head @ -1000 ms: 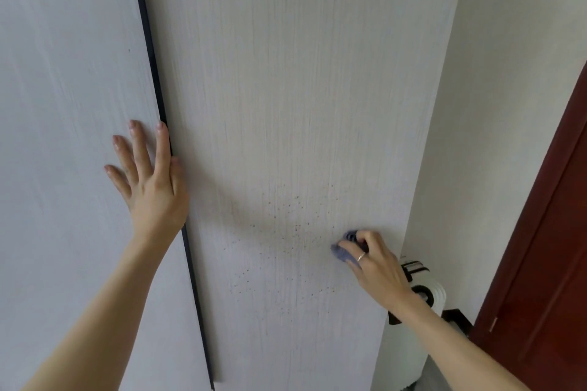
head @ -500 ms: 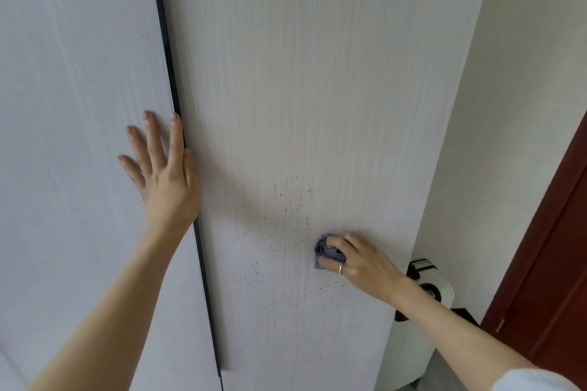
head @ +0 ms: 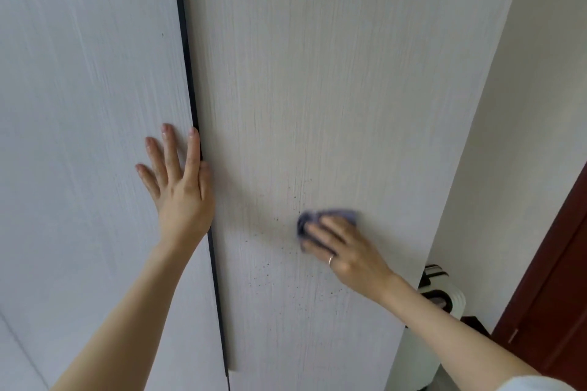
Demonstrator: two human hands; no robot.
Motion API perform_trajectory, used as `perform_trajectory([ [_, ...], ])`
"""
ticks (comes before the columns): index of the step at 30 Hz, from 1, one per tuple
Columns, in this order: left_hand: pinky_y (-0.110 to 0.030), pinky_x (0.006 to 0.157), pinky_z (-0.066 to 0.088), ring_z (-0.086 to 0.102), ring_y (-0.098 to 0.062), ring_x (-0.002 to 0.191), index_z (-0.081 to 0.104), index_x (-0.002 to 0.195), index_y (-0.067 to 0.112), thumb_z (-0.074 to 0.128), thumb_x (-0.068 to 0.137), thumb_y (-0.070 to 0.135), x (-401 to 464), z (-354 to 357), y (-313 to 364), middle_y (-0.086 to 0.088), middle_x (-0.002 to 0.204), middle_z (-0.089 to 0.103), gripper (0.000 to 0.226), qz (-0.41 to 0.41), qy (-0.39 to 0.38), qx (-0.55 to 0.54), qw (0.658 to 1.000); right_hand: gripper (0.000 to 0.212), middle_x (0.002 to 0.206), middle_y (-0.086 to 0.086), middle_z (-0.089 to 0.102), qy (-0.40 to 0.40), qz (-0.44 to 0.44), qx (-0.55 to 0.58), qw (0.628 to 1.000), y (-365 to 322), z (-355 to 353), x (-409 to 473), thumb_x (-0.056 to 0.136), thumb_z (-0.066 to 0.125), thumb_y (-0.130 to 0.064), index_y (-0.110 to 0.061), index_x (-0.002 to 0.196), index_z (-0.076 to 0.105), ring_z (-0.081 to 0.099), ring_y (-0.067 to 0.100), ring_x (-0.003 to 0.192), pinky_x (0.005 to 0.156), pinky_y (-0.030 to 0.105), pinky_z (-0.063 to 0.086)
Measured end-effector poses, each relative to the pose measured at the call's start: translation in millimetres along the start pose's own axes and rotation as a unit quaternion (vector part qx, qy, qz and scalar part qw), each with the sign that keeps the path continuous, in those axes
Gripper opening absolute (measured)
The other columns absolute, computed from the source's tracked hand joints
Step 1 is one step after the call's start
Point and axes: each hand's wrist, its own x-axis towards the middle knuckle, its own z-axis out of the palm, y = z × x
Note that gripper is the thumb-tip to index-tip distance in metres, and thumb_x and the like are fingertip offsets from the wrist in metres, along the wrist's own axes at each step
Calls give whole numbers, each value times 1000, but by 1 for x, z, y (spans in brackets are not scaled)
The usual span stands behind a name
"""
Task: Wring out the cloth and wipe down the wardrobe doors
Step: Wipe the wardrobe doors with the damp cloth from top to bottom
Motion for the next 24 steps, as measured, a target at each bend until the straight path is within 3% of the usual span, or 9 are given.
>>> perform_trajectory([
  [2,-53,113,-12,-16,-28,144,2,150,30,17,99,29,0,0,0,-1,158,-11,54,-2,-2,-1,1000,30,127,10,59,-70,-104,8,992,-3,5,-15,100,33,-3,-11,123,50,46,29,120,113,39,24],
  [5,-54,113,-12,-16,-28,144,-4,148,33,16,99,31,0,0,-2,3,156,-14,53,2,0,-1,1000,31,129,10,58,-69,-112,9,991,15,-6,5,101,32,-6,-12,124,52,45,27,124,113,38,26],
  [10,-53,113,-12,-15,-27,144,-9,144,37,15,99,31,0,1,-3,8,152,-17,52,10,7,-5,1000,38,133,13,51,116,118,-11,986,39,-34,79,91,53,4,-4,128,54,42,33,128,106,46,36],
  [12,-53,113,-12,-16,-27,144,-9,145,37,15,100,31,-1,1,-4,9,152,-17,52,11,8,-3,1000,42,134,14,50,139,160,3,977,25,-24,85,89,57,4,-2,129,49,39,34,129,108,47,34],
  [14,-53,113,-12,-16,-27,144,-9,145,37,14,99,33,-1,1,-5,8,152,-17,51,14,7,1,1000,36,135,14,49,100,87,17,991,4,-2,64,94,46,4,-3,128,50,39,34,129,111,46,30],
  [16,-52,113,-13,-16,-28,144,-10,145,37,14,99,33,-1,1,-6,8,152,-17,51,17,2,4,1000,32,134,12,52,1,-61,34,998,-13,15,37,99,39,-2,-6,124,58,45,32,127,112,44,28],
  [19,-50,113,-15,-19,-25,143,-12,143,41,13,99,34,-2,0,-9,9,152,-19,51,23,-4,9,1000,31,134,6,55,-82,-195,13,977,-7,15,37,95,51,-8,-12,124,60,49,25,126,113,39,27],
  [21,-47,112,-16,-22,-20,142,-13,143,41,11,99,37,-2,0,-11,9,152,-20,50,21,-9,10,1000,36,135,7,54,-44,-169,-1,985,6,5,65,93,51,-6,-12,129,53,48,27,126,110,42,31],
  [24,-49,113,-15,-20,-20,142,-13,143,40,9,98,40,-3,0,-11,9,152,-19,49,21,-11,16,1000,36,134,13,53,76,-16,-16,997,24,-15,116,95,47,0,-8,129,54,46,33,126,108,47,32],
])
